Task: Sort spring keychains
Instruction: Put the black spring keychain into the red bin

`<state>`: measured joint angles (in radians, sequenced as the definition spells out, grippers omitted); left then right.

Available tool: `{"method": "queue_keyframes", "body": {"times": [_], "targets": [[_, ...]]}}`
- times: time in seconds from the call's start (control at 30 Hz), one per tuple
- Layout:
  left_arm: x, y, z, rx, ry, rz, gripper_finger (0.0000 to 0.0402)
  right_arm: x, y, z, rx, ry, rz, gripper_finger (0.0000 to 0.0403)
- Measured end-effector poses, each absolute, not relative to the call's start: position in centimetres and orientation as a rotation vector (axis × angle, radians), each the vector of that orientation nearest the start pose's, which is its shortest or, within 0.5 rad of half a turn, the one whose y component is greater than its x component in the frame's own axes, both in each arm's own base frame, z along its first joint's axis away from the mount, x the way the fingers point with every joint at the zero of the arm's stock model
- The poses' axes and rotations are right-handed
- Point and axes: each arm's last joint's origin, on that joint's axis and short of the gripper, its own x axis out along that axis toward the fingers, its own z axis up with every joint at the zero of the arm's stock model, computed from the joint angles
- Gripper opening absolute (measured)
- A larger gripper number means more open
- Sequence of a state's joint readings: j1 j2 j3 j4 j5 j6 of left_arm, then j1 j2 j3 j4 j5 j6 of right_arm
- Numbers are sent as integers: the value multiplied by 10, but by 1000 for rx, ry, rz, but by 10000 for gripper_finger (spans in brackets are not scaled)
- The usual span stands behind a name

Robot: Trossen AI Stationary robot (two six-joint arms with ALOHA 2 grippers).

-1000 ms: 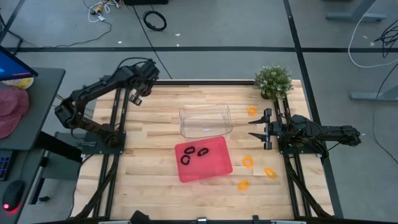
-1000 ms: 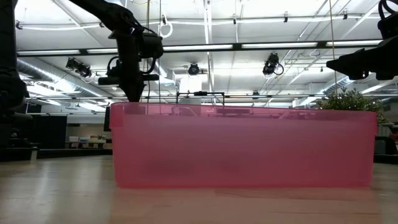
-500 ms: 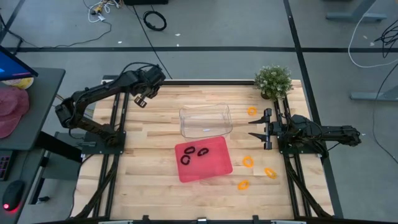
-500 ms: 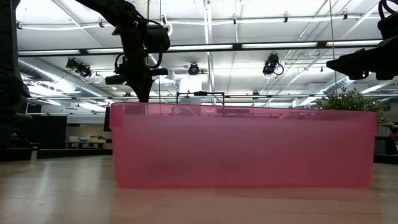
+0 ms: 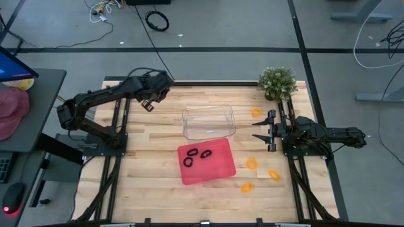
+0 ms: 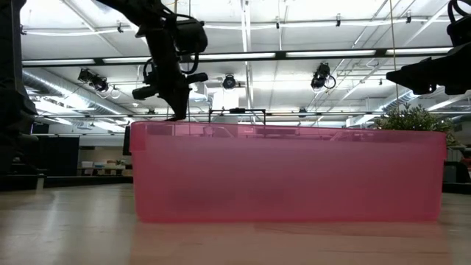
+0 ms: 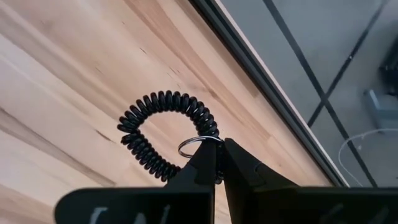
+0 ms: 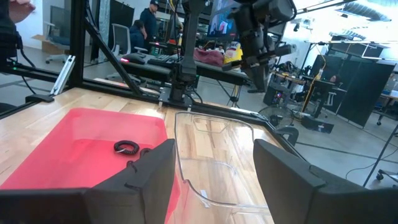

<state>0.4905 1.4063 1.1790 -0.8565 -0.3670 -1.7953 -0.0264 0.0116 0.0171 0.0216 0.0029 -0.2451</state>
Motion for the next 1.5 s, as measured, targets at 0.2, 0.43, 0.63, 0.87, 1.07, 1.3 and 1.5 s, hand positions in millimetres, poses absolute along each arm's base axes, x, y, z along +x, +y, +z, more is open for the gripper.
{"method": "queue_keyframes", "body": {"times": [0.2, 0.43, 0.63, 0.87, 1.07, 1.3, 1.5], "targets": [[248, 130, 287, -1545, 33, 1462, 10, 97, -3, 171, -245, -24, -33, 222], [258, 122, 310, -1530, -33, 1388, 10, 97, -3, 171, -245, -24, -32, 222], [259, 110, 360, -1485, -79, 1329, 10, 97, -3, 171, -245, -24, -32, 222], [258, 99, 408, -1452, -77, 1304, 9, 97, -3, 171, -245, -24, -32, 222], [279, 96, 422, -1444, -14, 1277, 9, 97, -3, 171, -245, -24, -32, 222], [309, 92, 411, -1453, 84, 1269, 9, 97, -3, 171, -245, -24, -32, 222], [324, 91, 399, -1447, 142, 1277, 9, 97, -3, 171, -245, -24, -32, 222]]}}
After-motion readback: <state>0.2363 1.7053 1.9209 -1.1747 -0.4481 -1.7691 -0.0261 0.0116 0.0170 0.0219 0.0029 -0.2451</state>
